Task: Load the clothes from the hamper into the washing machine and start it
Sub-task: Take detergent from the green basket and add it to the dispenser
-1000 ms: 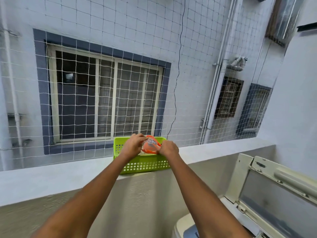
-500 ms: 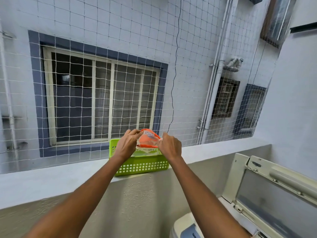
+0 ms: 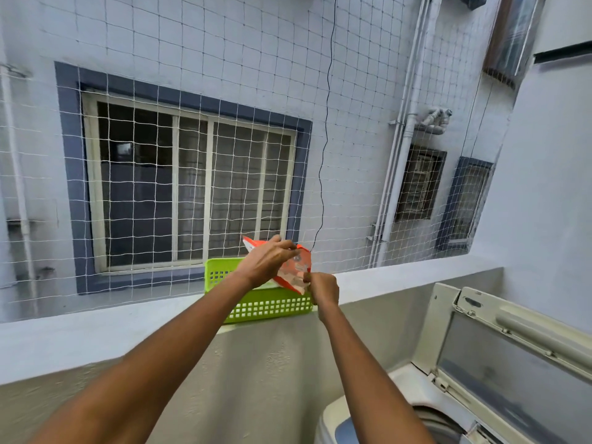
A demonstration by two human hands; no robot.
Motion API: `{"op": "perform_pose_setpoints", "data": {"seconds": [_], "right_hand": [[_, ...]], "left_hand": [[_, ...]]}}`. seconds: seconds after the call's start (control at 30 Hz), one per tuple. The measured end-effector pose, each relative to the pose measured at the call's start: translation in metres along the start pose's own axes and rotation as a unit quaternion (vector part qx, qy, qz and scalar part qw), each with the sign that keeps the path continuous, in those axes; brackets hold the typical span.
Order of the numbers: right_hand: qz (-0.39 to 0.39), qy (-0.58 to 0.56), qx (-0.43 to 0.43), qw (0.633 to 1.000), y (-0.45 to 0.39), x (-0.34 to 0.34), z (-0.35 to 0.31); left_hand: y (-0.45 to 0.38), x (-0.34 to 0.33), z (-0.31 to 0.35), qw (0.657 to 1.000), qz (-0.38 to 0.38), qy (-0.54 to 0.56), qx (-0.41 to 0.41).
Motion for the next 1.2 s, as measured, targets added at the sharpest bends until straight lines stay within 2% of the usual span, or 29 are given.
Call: {"op": "perform_pose_setpoints", "data": {"seconds": [0.1, 0.2, 0.3, 0.4, 0.5, 0.6, 0.8, 0.9, 1.07, 1.2], "right_hand": [[-0.025, -0.034, 0.000, 0.999, 0.001, -0.010, 0.001], [-0.030, -0.063, -0.001, 0.998, 0.010, -0.011, -0.002], [-0.028, -0.093, -0.013, 0.995, 0.022, -0.007, -0.004], [-0.017, -0.092, -0.010, 0.996, 0.028, -0.002, -0.006], [-0.005, -0.078, -0.010, 0.997, 0.035, 0.005, -0.007], [0.014, -0.049, -0.017, 0.999, 0.040, 0.013, -0.007], [0.056, -0.019, -0.017, 0.998, 0.039, 0.026, -0.005], [0.070, -0.018, -0.016, 0.997, 0.047, 0.037, -0.010], [0.088, -0.029, -0.013, 0.996, 0.061, 0.059, -0.018], [0.101, -0.042, -0.021, 0.994, 0.071, 0.078, -0.011]], "left_hand": [[0.015, 0.005, -0.006, 1.000, 0.013, 0.002, -0.001], [0.024, 0.009, -0.022, 0.993, 0.042, 0.078, 0.084], [0.037, 0.016, -0.049, 0.965, 0.094, 0.148, 0.195], [0.048, 0.015, -0.060, 0.940, 0.120, 0.188, 0.258], [0.060, 0.012, -0.067, 0.899, 0.138, 0.241, 0.339], [0.070, 0.010, -0.073, 0.871, 0.148, 0.270, 0.383], [0.082, 0.012, -0.073, 0.860, 0.138, 0.265, 0.414], [0.086, 0.020, -0.063, 0.879, 0.131, 0.201, 0.412], [0.077, 0.024, -0.034, 0.911, 0.134, 0.168, 0.351], [0.060, 0.019, 0.005, 0.948, 0.133, 0.143, 0.250]]}}
Point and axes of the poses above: each hand's wrist, its own y-axis away from the middle knuckle, its own x-axis out of the back of the hand, z = x × y, the point moved 8 cm from there along -y, towards the middle knuckle, and after that the axes turned 14 degrees about y, right-handed, at the moved point
